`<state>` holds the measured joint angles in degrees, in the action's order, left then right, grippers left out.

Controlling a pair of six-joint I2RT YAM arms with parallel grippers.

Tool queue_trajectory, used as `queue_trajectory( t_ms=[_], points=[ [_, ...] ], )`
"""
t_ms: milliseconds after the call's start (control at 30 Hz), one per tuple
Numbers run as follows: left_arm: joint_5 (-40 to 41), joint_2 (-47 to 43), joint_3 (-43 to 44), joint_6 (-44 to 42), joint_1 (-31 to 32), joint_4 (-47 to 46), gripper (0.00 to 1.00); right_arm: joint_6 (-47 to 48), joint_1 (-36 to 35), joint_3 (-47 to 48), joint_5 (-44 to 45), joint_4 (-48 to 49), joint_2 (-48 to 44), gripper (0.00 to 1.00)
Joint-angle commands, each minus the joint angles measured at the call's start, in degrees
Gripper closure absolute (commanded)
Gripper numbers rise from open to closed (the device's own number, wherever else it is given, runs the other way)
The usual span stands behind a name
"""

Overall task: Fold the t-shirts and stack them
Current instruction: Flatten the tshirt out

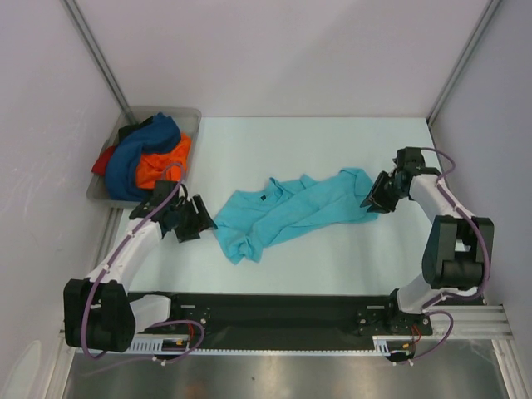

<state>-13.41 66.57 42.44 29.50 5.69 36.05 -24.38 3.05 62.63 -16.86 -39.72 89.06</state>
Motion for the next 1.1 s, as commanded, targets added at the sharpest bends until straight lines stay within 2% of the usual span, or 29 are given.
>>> queue_trajectory(
  t_ms=[0,367,1067],
  points=[
    [-2.41,-1.26,-0.42,2.67,0.98,-0.98,0.32,-1.28,1.78,0.47,-3.70,5.62,4.71,0.66],
    [-3.38,-1.62,-2.27,4.61,2.48,-2.21,0.34,-2.07,1.96,1.71,-5.02,7.91,11.75,0.70],
    [-3.29,0.58,-0.95,4.96,2.57,-2.74,0.34,-2.51,3.45,-3.31,-4.05,9.49,10.52,0.64]
  ],
)
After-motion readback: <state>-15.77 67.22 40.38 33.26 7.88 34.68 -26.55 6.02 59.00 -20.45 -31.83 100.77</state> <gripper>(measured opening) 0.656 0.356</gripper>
